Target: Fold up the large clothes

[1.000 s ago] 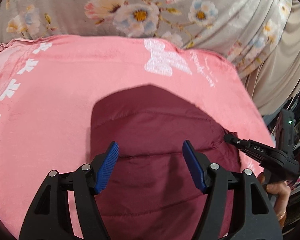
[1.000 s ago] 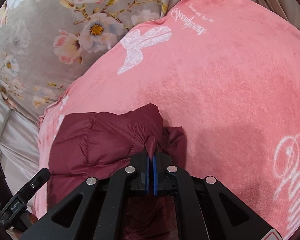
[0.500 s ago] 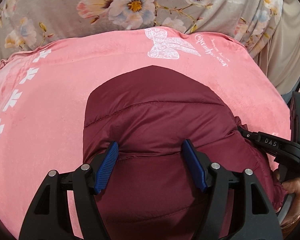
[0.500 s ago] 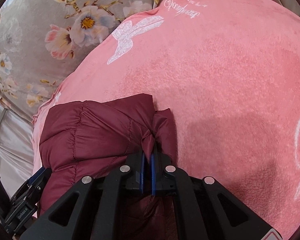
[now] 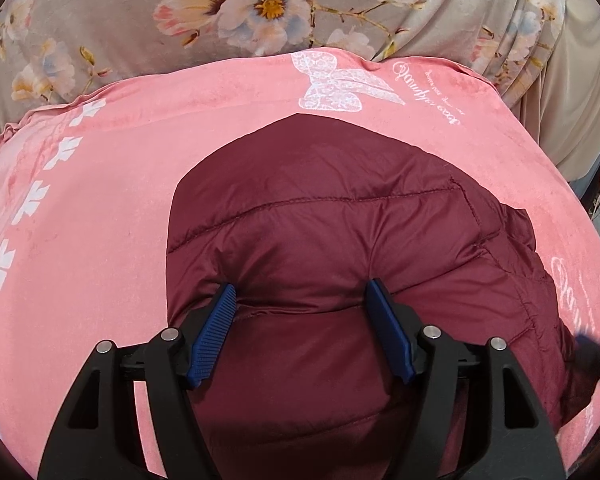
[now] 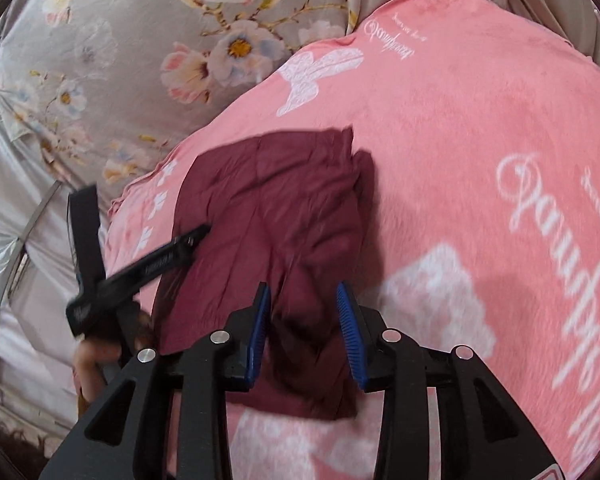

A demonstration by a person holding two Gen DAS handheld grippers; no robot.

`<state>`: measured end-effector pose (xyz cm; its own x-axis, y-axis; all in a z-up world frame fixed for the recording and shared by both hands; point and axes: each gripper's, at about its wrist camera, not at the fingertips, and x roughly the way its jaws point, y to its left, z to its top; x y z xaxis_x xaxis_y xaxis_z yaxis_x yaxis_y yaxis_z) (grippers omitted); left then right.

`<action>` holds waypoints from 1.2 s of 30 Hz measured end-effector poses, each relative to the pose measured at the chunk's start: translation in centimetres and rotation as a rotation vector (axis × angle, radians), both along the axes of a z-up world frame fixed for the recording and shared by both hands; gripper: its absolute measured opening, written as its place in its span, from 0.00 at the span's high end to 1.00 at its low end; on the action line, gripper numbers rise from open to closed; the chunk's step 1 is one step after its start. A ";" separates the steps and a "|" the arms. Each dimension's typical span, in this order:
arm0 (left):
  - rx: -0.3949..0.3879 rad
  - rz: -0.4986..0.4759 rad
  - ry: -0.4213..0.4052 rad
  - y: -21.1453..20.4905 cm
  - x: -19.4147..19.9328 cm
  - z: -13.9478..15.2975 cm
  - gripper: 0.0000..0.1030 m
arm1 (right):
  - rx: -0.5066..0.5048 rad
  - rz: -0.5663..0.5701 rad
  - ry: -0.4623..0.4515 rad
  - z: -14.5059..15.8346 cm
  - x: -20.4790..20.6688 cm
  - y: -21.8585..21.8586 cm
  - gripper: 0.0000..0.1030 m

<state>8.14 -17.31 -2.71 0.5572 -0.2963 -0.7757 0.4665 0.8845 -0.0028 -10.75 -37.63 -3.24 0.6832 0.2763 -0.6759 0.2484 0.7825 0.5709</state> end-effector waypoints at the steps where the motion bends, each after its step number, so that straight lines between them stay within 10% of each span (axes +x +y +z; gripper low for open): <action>1: -0.005 0.003 0.005 0.2 -0.1 0.2 0.37 | -0.018 0.001 0.009 -0.2 -0.1 0.6 0.66; 5: -0.035 0.002 0.016 1.2 -1.3 1.3 0.37 | -0.039 -0.005 0.000 -0.5 -1.2 1.1 0.93; 36: 0.058 -0.033 0.023 2.1 -3.9 -1.7 0.34 | 0.100 -0.035 0.080 -5.5 -1.4 0.7 0.96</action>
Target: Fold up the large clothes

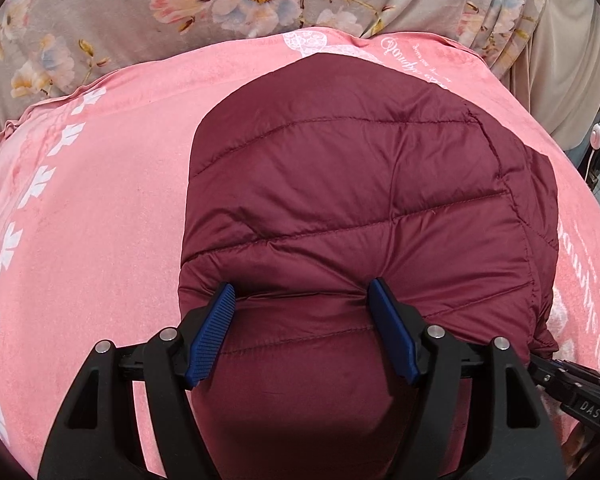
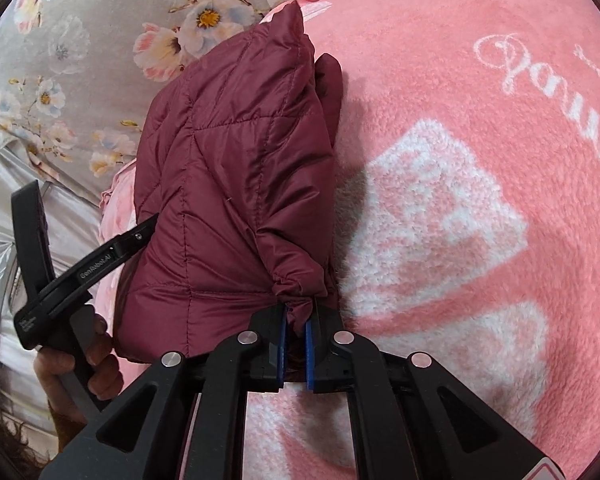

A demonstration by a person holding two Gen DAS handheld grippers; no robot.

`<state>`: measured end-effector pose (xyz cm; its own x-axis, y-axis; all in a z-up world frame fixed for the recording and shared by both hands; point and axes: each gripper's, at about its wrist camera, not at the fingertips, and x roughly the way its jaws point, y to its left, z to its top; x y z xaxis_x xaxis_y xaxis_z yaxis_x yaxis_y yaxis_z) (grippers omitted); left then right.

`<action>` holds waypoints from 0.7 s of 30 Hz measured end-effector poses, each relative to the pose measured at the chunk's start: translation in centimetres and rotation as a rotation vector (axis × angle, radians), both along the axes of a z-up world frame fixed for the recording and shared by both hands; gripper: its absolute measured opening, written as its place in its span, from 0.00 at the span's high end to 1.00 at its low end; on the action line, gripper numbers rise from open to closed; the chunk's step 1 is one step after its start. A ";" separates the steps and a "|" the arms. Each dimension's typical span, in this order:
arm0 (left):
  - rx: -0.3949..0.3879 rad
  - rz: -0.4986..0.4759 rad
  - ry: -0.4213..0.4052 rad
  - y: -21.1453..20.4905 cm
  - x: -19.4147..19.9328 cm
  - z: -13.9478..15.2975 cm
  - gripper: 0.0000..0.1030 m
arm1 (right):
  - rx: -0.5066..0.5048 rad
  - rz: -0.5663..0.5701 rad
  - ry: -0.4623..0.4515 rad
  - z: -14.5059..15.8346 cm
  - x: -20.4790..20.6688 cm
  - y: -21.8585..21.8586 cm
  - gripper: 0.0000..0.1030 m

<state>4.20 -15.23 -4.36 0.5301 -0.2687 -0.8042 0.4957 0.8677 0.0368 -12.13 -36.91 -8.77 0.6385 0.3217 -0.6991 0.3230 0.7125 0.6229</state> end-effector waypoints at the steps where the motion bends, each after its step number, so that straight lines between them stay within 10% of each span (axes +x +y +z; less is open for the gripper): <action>1: 0.001 0.002 0.003 0.0 0.1 0.0 0.34 | -0.025 -0.004 0.003 0.9 -0.3 0.1 0.92; 11: -0.096 0.062 0.060 2.7 0.7 2.3 0.10 | -0.111 -0.103 -0.084 6.7 -1.1 -1.5 0.31; 21: -0.333 0.123 0.281 8.4 5.2 0.7 0.06 | 0.094 -0.079 0.012 1.5 4.1 -2.6 0.31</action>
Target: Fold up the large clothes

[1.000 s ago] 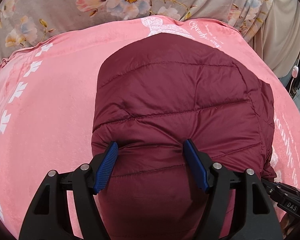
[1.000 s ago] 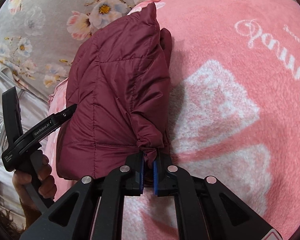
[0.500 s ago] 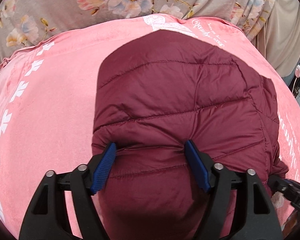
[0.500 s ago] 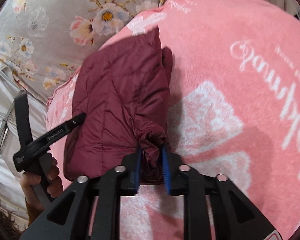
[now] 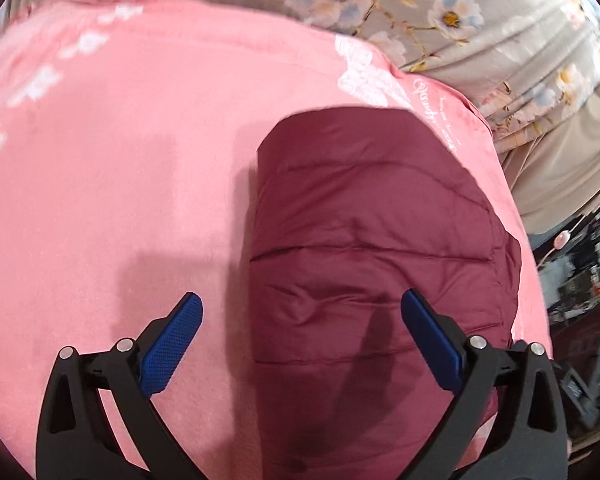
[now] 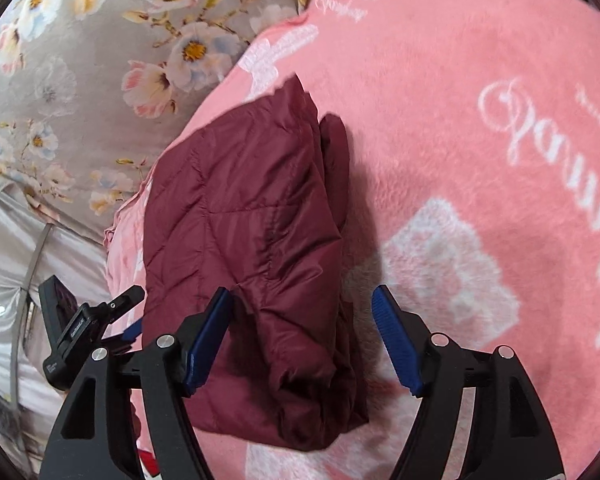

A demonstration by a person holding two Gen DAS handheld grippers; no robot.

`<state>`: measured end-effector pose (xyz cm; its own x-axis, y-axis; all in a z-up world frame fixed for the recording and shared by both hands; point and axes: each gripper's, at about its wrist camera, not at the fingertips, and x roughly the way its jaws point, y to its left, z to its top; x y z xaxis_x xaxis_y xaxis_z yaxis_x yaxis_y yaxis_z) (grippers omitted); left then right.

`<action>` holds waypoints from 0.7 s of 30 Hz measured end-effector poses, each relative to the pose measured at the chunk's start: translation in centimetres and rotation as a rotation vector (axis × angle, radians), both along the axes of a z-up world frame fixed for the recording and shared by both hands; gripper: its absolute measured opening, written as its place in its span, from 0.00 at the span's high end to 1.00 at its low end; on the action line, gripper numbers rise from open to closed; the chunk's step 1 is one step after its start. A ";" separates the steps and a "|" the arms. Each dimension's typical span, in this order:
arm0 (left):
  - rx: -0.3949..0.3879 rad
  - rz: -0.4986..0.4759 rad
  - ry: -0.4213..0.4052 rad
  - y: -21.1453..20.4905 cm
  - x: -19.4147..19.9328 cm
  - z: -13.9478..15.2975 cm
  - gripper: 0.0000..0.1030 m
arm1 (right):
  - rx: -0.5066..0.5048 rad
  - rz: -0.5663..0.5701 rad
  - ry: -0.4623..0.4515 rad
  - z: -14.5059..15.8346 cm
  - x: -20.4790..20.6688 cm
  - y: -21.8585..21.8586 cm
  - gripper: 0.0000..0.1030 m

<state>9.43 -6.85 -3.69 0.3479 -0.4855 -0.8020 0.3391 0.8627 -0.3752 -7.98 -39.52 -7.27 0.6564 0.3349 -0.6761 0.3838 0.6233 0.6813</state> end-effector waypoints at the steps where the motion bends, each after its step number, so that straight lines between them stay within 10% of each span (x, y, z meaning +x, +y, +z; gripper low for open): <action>1: -0.024 -0.008 0.028 0.1 0.2 -0.6 0.06 | 0.012 0.003 0.002 -0.3 0.3 0.1 0.31; 13: -0.175 -0.090 0.184 -1.6 1.4 -4.5 0.05 | 0.122 0.049 -0.041 -2.2 2.0 0.4 0.28; 21: -0.044 -0.113 0.063 -3.5 0.0 -2.3 0.21 | 0.139 0.082 -0.094 -1.5 2.5 1.6 0.67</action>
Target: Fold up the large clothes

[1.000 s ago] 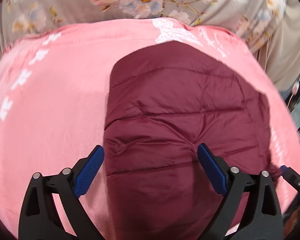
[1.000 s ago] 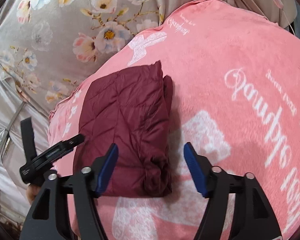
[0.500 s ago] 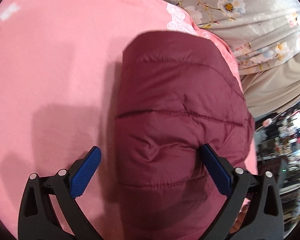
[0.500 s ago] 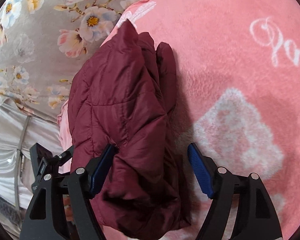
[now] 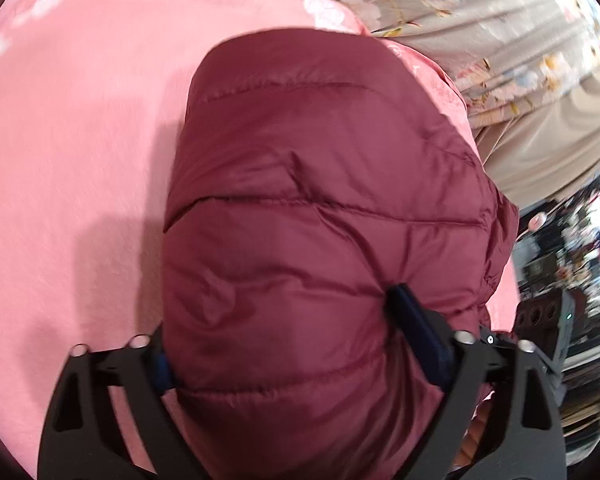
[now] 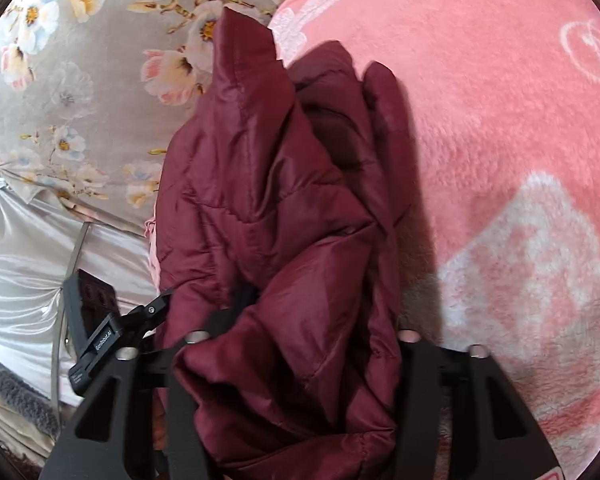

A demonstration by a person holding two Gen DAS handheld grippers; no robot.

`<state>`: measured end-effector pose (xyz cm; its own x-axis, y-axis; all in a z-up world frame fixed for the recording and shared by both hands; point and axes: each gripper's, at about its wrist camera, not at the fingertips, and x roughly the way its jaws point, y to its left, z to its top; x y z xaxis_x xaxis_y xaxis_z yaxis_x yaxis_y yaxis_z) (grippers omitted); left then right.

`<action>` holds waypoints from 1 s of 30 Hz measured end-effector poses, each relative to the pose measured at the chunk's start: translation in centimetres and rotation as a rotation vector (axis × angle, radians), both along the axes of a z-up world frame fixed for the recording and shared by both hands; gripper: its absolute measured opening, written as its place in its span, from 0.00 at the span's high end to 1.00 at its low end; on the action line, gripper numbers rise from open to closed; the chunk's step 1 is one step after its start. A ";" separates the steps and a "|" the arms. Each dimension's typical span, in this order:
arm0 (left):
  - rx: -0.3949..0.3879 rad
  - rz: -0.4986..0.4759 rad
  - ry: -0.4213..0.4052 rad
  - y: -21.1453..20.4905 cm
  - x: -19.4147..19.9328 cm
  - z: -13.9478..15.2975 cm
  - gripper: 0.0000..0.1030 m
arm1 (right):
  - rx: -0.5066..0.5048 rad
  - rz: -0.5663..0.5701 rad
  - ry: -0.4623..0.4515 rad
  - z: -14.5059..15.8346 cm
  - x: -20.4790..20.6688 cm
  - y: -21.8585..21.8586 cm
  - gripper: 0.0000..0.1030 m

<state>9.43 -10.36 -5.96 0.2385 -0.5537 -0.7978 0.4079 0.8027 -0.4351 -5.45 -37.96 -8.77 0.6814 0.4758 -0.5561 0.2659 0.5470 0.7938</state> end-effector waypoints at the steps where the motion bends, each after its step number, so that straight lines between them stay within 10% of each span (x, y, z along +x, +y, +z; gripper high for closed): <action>1: 0.014 -0.007 -0.023 -0.2 -0.2 0.5 0.28 | -0.010 -0.004 -0.010 0.5 -0.1 0.1 0.73; 8: 0.044 -0.084 -0.197 -1.3 -2.8 5.5 0.61 | -0.143 -0.034 -0.104 5.1 -1.2 1.4 0.82; 30: -0.092 -0.194 -0.754 -2.3 -9.9 23.5 0.64 | -0.453 -0.180 -0.500 22.6 -5.6 1.2 0.82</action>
